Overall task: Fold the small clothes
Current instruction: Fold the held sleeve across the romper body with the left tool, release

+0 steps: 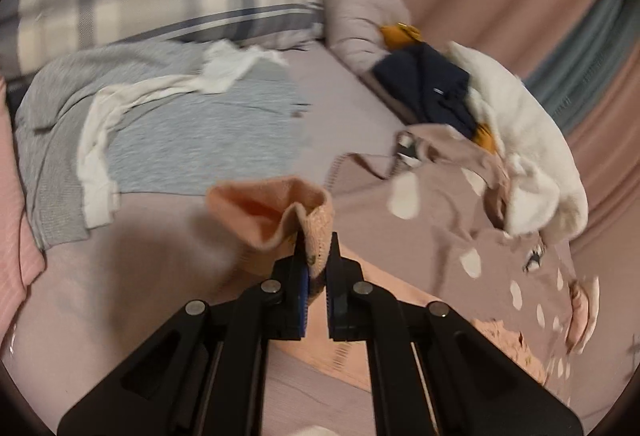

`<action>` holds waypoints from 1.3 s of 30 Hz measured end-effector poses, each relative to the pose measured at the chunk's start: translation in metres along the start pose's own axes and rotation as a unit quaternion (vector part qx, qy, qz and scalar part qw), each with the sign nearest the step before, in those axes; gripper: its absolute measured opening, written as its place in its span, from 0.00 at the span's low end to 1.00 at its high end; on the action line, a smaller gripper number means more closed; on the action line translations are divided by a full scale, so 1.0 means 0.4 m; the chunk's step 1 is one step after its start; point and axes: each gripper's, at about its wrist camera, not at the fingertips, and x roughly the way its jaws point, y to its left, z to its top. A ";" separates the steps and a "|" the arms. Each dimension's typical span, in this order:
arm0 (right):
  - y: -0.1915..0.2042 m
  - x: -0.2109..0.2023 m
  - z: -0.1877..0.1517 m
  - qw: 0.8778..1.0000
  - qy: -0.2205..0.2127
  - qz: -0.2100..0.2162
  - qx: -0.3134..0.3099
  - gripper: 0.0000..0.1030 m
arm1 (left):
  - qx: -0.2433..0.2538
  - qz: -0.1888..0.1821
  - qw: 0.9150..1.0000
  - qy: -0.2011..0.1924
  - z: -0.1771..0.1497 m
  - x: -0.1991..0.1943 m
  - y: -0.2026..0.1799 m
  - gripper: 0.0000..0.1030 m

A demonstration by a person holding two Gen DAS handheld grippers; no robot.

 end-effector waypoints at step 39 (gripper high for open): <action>-0.266 -0.163 -0.086 0.993 -0.065 -0.004 0.101 0.63 | 0.251 -0.036 0.964 0.077 -0.621 0.076 -0.925 0.05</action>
